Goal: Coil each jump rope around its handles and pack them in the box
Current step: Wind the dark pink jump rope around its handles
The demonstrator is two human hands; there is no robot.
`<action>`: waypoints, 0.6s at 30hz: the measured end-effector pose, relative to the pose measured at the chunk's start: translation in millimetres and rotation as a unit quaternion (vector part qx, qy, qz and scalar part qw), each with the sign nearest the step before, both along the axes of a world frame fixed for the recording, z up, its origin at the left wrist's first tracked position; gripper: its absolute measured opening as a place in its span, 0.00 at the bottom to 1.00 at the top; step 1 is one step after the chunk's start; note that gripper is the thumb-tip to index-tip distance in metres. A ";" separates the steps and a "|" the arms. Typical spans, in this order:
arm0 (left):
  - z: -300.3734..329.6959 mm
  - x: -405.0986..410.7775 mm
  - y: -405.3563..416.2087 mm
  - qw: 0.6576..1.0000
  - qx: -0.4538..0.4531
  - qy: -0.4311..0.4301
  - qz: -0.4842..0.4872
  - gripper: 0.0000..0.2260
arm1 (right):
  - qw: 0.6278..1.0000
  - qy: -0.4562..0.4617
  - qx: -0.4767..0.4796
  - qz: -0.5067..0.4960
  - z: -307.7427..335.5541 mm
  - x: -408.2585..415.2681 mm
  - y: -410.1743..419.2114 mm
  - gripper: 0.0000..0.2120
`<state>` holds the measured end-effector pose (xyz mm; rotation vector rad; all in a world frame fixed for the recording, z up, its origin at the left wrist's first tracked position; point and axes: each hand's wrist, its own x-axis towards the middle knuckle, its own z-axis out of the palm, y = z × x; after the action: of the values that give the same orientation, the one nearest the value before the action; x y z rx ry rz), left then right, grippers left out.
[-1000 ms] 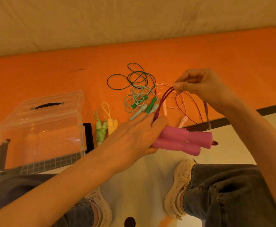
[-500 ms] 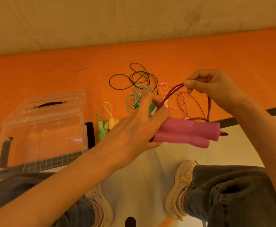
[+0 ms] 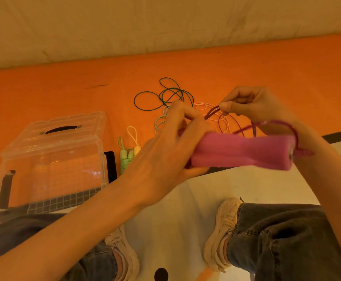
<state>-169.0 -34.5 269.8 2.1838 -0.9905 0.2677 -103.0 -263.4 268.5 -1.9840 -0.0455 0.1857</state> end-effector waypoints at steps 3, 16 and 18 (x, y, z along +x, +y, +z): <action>1.0 3.4 3.0 0.995 -0.087 0.040 0.040 0.19 | 0.999 0.016 0.041 0.023 -3.8 1.2 -2.8 0.06; -4.8 31.0 19.1 0.929 -0.252 0.192 0.189 0.16 | 0.977 0.114 -0.032 0.179 6.8 -18.2 9.6 0.06; -8.6 36.3 20.2 0.928 -0.242 0.200 0.200 0.15 | 0.968 0.138 -0.014 0.210 10.2 -22.9 14.3 0.04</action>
<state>-132.7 -14.3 261.2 1.8515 -0.2117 0.2128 -125.9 -249.1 278.7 -1.9385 -0.2847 0.7395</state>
